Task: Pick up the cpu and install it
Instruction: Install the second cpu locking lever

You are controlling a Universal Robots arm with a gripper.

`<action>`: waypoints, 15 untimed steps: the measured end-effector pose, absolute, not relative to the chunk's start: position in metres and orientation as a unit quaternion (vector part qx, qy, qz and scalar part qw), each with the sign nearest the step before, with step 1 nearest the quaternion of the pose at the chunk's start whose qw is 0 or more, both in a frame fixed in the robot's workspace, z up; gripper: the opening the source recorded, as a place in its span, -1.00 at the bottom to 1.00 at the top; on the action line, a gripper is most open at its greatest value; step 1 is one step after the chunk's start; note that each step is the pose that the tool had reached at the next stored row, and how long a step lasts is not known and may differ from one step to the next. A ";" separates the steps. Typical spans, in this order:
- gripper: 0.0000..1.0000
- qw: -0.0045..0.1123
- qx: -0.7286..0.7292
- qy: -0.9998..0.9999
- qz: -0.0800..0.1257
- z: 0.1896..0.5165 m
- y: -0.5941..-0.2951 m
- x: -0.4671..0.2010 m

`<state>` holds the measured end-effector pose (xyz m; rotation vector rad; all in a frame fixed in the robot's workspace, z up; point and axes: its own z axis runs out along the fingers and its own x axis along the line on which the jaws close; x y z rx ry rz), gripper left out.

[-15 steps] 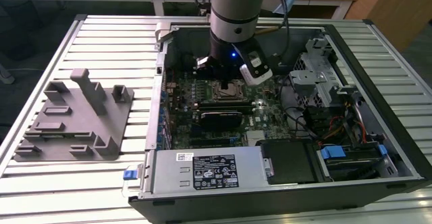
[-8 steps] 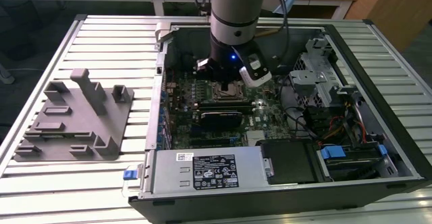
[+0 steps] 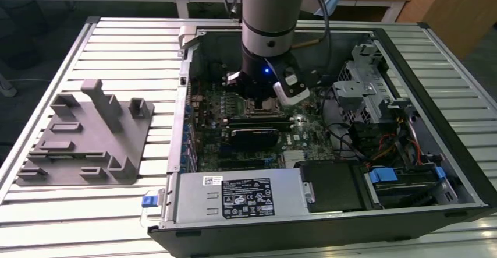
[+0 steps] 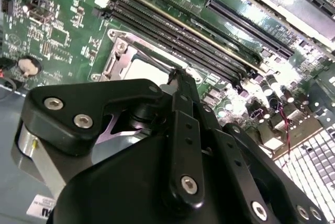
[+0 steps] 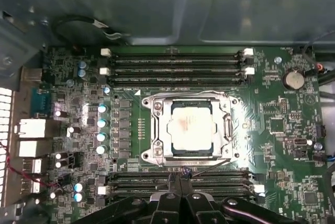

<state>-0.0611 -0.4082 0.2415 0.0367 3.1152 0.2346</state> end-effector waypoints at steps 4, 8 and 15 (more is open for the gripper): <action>-0.79 0.009 0.015 0.997 0.073 0.238 -0.408 -0.064; -0.79 0.009 0.016 0.997 0.073 0.234 -0.409 -0.072; -0.79 0.009 0.017 0.997 0.073 0.225 -0.417 -0.074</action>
